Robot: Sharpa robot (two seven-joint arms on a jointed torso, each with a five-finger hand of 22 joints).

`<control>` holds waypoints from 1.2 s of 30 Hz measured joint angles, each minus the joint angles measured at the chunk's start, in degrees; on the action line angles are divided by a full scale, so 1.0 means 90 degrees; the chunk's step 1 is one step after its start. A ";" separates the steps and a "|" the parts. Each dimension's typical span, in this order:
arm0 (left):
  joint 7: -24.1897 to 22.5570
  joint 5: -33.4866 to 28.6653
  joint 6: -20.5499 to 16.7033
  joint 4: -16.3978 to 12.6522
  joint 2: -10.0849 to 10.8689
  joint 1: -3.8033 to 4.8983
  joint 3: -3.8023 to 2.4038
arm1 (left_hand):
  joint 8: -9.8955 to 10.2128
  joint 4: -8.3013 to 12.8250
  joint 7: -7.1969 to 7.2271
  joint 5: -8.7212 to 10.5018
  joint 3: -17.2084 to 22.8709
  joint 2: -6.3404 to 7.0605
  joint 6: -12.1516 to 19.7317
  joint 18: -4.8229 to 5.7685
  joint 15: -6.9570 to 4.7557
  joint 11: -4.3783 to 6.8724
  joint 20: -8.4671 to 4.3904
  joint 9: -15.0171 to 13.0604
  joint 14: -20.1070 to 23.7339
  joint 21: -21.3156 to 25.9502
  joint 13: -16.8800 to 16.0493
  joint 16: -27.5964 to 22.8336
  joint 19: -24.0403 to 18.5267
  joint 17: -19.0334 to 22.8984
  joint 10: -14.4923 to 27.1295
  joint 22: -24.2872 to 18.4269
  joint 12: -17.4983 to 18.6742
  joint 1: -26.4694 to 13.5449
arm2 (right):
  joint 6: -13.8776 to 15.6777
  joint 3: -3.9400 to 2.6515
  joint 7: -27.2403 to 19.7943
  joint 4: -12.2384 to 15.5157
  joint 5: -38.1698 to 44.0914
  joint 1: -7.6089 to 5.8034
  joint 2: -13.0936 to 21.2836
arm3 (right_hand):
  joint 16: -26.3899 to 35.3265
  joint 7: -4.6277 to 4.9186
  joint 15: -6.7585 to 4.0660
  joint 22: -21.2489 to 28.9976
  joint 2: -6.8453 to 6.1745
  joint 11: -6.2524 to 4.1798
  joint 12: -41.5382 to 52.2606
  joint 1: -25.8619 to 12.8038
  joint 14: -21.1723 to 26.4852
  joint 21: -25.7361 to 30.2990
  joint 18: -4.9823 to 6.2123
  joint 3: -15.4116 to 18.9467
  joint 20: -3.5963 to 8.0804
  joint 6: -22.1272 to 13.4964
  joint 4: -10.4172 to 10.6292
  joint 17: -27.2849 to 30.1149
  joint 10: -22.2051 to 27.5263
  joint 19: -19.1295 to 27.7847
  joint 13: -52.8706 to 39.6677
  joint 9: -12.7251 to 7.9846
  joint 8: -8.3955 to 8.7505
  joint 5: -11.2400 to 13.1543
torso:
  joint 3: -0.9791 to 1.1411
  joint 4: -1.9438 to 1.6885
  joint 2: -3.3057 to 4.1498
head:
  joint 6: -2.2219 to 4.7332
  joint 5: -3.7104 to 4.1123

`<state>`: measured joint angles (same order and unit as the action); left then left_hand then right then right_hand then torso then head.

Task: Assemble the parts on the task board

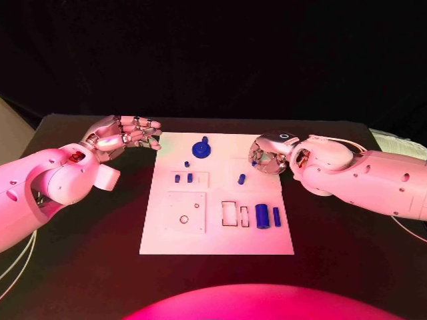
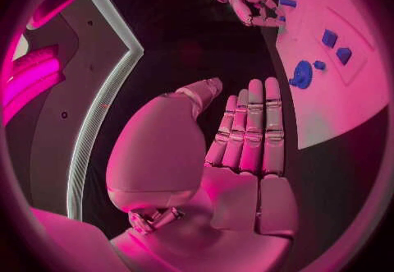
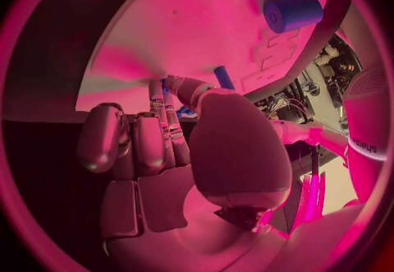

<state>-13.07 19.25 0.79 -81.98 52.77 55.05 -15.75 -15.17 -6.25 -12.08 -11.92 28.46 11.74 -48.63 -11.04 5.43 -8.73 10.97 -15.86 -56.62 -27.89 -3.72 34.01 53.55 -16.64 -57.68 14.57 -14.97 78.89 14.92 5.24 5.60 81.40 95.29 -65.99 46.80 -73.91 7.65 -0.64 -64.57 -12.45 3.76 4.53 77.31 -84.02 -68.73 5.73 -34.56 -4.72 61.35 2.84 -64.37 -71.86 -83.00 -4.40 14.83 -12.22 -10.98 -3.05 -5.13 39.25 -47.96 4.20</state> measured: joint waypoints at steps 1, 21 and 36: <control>0.0003 0.0003 0.0002 -0.0001 0.0000 0.0000 0.0000 | 0.0000 0.0000 0.0000 0.0000 0.0000 0.0000 0.0000 0.0000 0.0000 0.0000 0.0000 0.0000 0.0000 0.0000 0.0000 0.0000 0.0000 0.0000 0.0000 0.0000 0.0000 0.0000 | 0.0002 -0.0001 0.0006 -0.0005 0.0003 0.0002 -0.0008 | -0.0001 0.0000 0.0000 0.0000 0.0000 0.0003 0.0001 0.0000 0.0000 0.0000 0.0000 0.0000 0.0000 0.0001 0.0000 0.0000 -0.0003 0.0000 -0.0002 0.0000 -0.0015 0.0000 | -0.0001 0.0000 0.0001 | -0.0002 0.0001; 0.0093 0.0059 0.0053 0.0007 -0.0019 -0.0006 0.0000 | 0.0059 0.0063 -0.0010 0.0000 -0.0063 -0.0007 0.0057 -0.0001 0.0000 -0.0079 0.0000 0.0036 0.0001 0.0024 0.0001 -0.0073 -0.0001 -0.0056 0.0082 -0.0024 0.0057 0.0057 | 0.0164 -0.0017 0.0221 -0.0032 0.0163 0.0081 -0.0109 | -0.0274 -0.0034 -0.0045 -0.1072 0.0088 -0.0035 -0.0062 -0.0087 -0.0001 -0.0928 -0.0157 -0.0274 0.0037 0.0079 -0.0134 -0.0175 -0.0215 -0.0082 0.0015 0.0205 -0.0197 -0.0398 | -0.0009 0.0003 -0.0007 | -0.0043 -0.0036; 0.0152 0.0058 0.0075 0.0080 -0.0026 -0.0022 0.0000 | 0.0059 0.0062 -0.0032 0.0000 -0.0061 -0.0032 0.0080 0.0000 0.0000 -0.0091 0.0000 0.0042 0.0001 0.0039 -0.0005 -0.0073 -0.0001 -0.0070 0.0095 -0.0026 0.0074 0.0082 | 0.0736 0.0036 0.0369 0.0307 0.0117 0.0184 0.0069 | -0.0394 -0.0058 -0.0044 -0.1153 0.0147 -0.0011 -0.0091 -0.0128 -0.0001 -0.1052 -0.0250 -0.0359 0.0036 0.0076 -0.0205 -0.0271 -0.0260 -0.0081 -0.0016 0.0346 -0.0294 -0.0693 | -0.0004 0.0003 -0.0010 | -0.0049 -0.0045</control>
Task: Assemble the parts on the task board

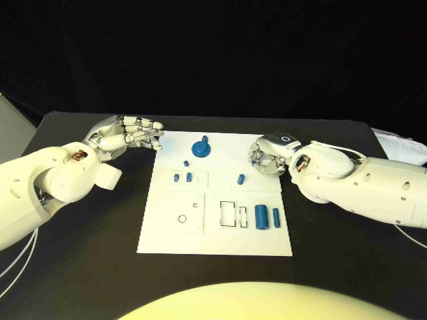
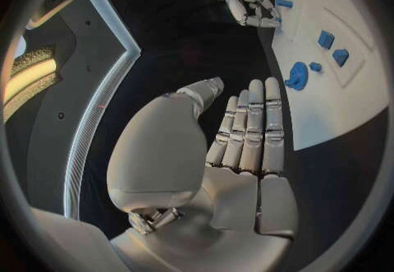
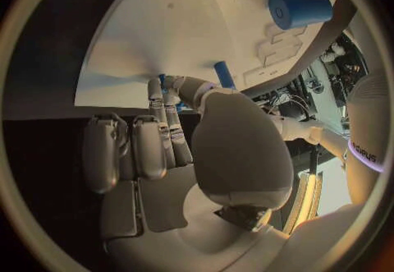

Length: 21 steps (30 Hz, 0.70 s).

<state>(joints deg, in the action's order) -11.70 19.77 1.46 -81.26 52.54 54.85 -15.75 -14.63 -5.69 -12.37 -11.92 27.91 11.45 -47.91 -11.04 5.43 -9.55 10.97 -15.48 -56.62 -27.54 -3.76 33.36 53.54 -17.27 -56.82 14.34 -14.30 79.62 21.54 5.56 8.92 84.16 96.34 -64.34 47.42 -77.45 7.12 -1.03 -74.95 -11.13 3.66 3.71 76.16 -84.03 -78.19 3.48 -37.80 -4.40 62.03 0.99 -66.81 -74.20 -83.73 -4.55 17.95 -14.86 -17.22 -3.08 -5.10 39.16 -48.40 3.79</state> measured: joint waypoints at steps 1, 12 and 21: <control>0.0003 0.0000 0.0000 0.0011 -0.0002 -0.0001 0.0000 | 0.0000 0.0000 0.0000 0.0000 0.0000 0.0000 0.0000 -0.0001 0.0000 -0.0010 0.0000 0.0000 0.0000 0.0010 0.0000 0.0000 0.0000 0.0000 0.0010 -0.0004 0.0006 0.0000 | 0.0059 -0.0001 0.0005 0.0033 -0.0008 0.0000 0.0020 | 0.0000 -0.0001 0.0000 0.0000 0.0000 0.0000 0.0000 0.0000 0.0000 0.0000 0.0000 -0.0009 0.0000 0.0000 -0.0009 0.0000 0.0000 0.0000 -0.0004 0.0001 0.0000 -0.0001 | 0.0001 0.0000 -0.0001 | 0.0001 0.0000; 0.0024 -0.0002 -0.0003 0.0076 -0.0027 -0.0035 0.0000 | 0.0000 0.0017 0.0023 0.0000 -0.0017 0.0000 0.0024 0.0000 0.0000 -0.0009 0.0000 0.0006 0.0000 0.0010 0.0001 -0.0024 0.0000 -0.0005 0.0010 -0.0004 0.0006 0.0000 | 0.0802 -0.0070 -0.0028 0.0581 -0.0287 -0.0010 0.0348 | 0.0000 -0.0018 0.0000 0.0001 -0.0002 0.0000 0.0000 0.0000 0.0000 0.0000 0.0000 -0.0060 -0.0001 -0.0020 -0.0060 0.0052 0.0000 0.0001 0.0012 0.0042 0.0001 -0.0027 | 0.0000 0.0004 -0.0018 | 0.0021 -0.0023; 0.0030 -0.0006 -0.0009 0.0086 -0.0045 -0.0071 0.0000 | 0.0000 0.0017 0.0023 0.0000 -0.0017 0.0000 0.0024 0.0000 0.0000 -0.0009 0.0000 0.0006 0.0000 0.0010 0.0001 -0.0023 0.0000 -0.0005 0.0010 -0.0004 0.0006 0.0000 | 0.1233 -0.0095 -0.0208 0.1057 -0.0850 0.0008 0.0442 | 0.0000 0.0011 0.0000 0.0002 -0.0003 0.0003 0.0000 0.0000 0.0000 0.0000 0.0000 -0.0060 -0.0001 -0.0032 -0.0060 0.0056 -0.0003 0.0001 0.0016 0.0072 0.0006 0.0008 | -0.0009 0.0004 -0.0021 | 0.0060 -0.0070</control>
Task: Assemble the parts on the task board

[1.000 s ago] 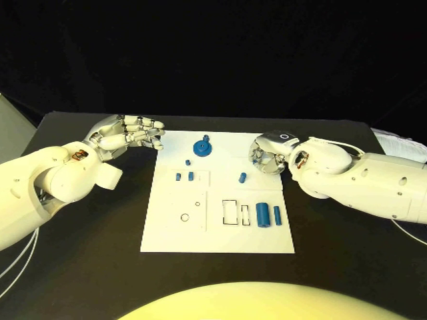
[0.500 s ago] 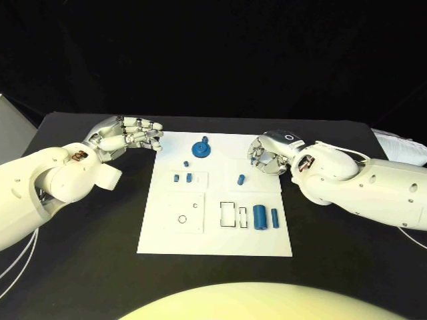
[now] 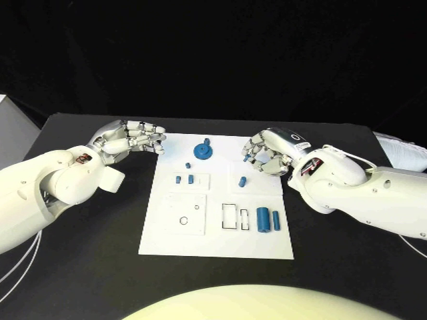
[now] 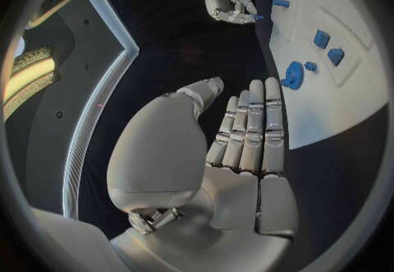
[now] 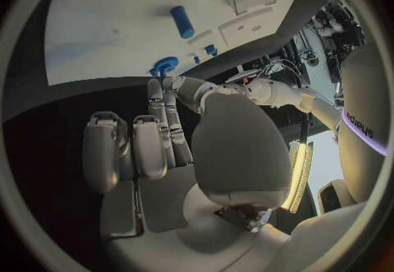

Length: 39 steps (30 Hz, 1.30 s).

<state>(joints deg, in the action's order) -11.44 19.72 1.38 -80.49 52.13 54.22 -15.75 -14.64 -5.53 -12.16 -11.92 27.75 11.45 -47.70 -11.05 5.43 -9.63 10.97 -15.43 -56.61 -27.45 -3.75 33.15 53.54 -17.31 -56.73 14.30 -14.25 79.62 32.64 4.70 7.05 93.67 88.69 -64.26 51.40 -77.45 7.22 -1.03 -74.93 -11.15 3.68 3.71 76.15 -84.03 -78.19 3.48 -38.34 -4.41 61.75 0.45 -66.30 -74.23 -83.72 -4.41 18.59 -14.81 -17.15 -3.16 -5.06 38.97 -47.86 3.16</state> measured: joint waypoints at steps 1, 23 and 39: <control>0.0000 -0.0001 -0.0002 0.0004 -0.0007 -0.0005 0.0000 | 0.0000 0.0000 0.0000 0.0000 0.0000 0.0000 0.0000 0.0001 0.0000 0.0000 0.0000 0.0000 0.0000 0.0000 0.0000 0.0000 0.0000 -0.0001 0.0000 0.0000 0.0000 0.0000 | 0.0039 -0.0004 -0.0032 0.0063 -0.0059 0.0020 -0.0010 | 0.0000 0.0000 0.0000 0.0000 0.0000 0.0000 0.0000 0.0000 0.0000 0.0000 0.0000 0.0000 0.0000 0.0000 0.0000 0.0000 0.0000 0.0000 0.0000 0.0003 0.0003 0.0000 | 0.0001 0.0000 0.0001 | 0.0008 -0.0009; -0.0496 -0.0168 -0.0836 -0.0439 -0.0094 -0.0212 -0.0014 | -0.0028 0.0046 0.0000 0.0000 -0.0008 -0.0090 0.0000 0.0000 0.0023 -0.0023 0.0000 -0.0001 -0.0022 0.0000 -0.0024 -0.0026 0.0047 -0.0058 0.0023 0.0001 -0.0023 0.0090 | -0.0029 0.0124 -0.0256 0.0210 0.0105 0.0473 -0.1136 | 0.0000 0.0006 0.0000 0.0012 -0.0002 0.0007 -0.0001 0.0000 0.0000 0.0060 0.0001 -0.0017 0.0000 -0.0010 -0.0018 0.0025 -0.0009 0.0001 0.0010 -0.0002 -0.0027 0.0036 | -0.0013 0.0005 0.0011 | 0.0019 -0.0475; -0.0760 -0.0280 -0.1169 -0.0501 -0.0119 -0.0230 -0.0020 | -0.0027 0.0046 0.0000 0.0000 -0.0008 -0.0090 0.0000 0.0000 0.0022 -0.0022 0.0000 -0.0001 -0.0022 0.0000 -0.0023 -0.0026 0.0046 -0.0067 0.0023 0.0001 -0.0023 0.0090 | -0.0505 0.0157 -0.0127 -0.0017 0.0583 0.0684 -0.1525 | 0.0001 0.0001 0.0000 0.0036 -0.0002 -0.0001 -0.0002 0.0000 0.0000 0.0084 0.0001 -0.0016 -0.0001 -0.0028 -0.0018 0.0041 -0.0020 0.0002 0.0013 0.0009 -0.0006 0.0050 | -0.0009 0.0013 0.0013 | -0.0054 -0.0610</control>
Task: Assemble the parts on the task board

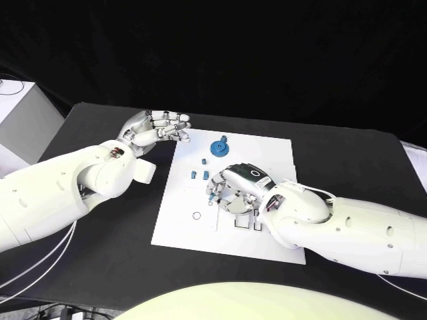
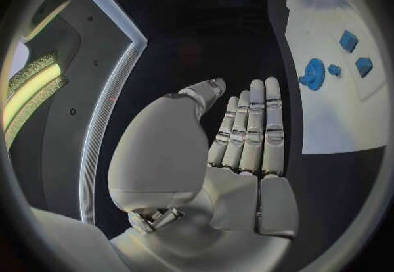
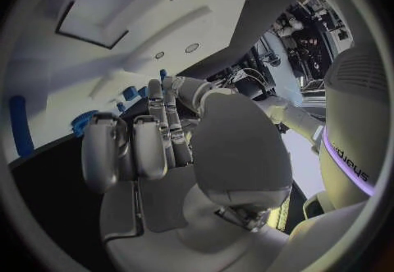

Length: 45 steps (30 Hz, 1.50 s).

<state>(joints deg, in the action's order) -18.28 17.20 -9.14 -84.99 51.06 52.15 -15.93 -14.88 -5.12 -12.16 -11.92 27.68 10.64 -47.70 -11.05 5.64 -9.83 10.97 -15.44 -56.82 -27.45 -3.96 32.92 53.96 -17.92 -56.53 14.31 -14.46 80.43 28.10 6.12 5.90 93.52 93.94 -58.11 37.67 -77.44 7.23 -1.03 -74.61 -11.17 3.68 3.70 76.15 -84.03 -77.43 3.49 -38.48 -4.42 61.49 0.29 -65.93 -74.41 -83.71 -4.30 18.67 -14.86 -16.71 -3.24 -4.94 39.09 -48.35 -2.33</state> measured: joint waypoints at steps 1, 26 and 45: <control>-0.0003 -0.0002 -0.0003 0.0000 0.0000 0.0000 0.0000 | 0.0000 0.0000 0.0000 0.0000 0.0000 0.0000 0.0000 0.0000 0.0000 0.0000 0.0000 0.0000 0.0000 0.0000 0.0000 0.0000 0.0000 0.0000 0.0000 0.0000 0.0000 0.0000 | -0.0014 0.0000 0.0004 0.0000 0.0010 0.0004 -0.0004 | 0.0000 0.0000 0.0000 0.0000 0.0000 0.0000 0.0000 0.0000 0.0000 0.0000 0.0000 0.0000 0.0000 0.0000 0.0000 0.0000 0.0000 0.0000 0.0000 0.0000 0.0000 0.0000 | 0.0000 0.0000 0.0000 | -0.0001 -0.0001; -0.0016 0.0011 -0.0030 0.0042 -0.0007 -0.0001 -0.0002 | 0.0000 0.0000 0.0000 0.0000 0.0000 0.0000 0.0000 0.0000 0.0024 0.0000 0.0000 -0.0001 0.0024 0.0000 0.0002 -0.0039 -0.0001 -0.0010 0.0000 0.0000 0.0000 0.0000 | -0.0251 0.0048 0.0114 -0.0118 0.0294 0.0022 -0.0067 | 0.0000 0.0015 0.0000 -0.0001 -0.0018 0.0011 -0.0010 -0.0018 0.0000 0.0000 0.0000 0.0025 0.0000 0.0004 -0.0023 0.0000 -0.0008 0.0000 -0.0001 0.0025 -0.0014 0.0024 | -0.0005 -0.0003 0.0001 | -0.0114 -0.0079; -0.0004 0.0030 -0.0027 0.0038 -0.0009 -0.0002 -0.0004 | -0.0026 -0.0001 0.0000 0.0000 0.0000 0.0000 0.0000 0.0000 0.0045 0.0000 0.0000 0.0005 0.0046 0.0000 0.0003 -0.0064 -0.0001 -0.0017 0.0000 0.0000 0.0000 0.0000 | -0.0253 0.0056 0.0154 -0.0170 0.0432 0.0048 -0.0150 | 0.0000 0.0016 0.0000 -0.0001 -0.0018 0.0022 -0.0010 -0.0018 0.0000 0.0000 0.0001 0.0026 0.0000 -0.0010 -0.0023 -0.0001 0.0002 0.0001 0.0001 0.0027 -0.0041 0.0026 | -0.0005 -0.0001 0.0002 | -0.0161 -0.0093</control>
<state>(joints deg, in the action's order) -18.31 17.47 -9.39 -84.65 50.98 52.13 -15.97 -15.12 -5.13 -12.16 -11.92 27.68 10.64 -47.71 -11.05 6.04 -9.83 10.97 -15.40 -56.41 -27.45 -3.93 32.34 53.95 -18.07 -56.53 14.31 -14.45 80.43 25.83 6.62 7.28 91.99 97.83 -57.68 36.32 -77.44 7.37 -1.03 -74.62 -11.34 3.88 3.61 75.99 -84.03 -77.43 3.49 -38.24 -4.42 61.40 0.08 -65.94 -74.39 -83.70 -4.29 18.92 -15.23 -16.47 -3.28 -4.95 39.11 -49.80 -3.17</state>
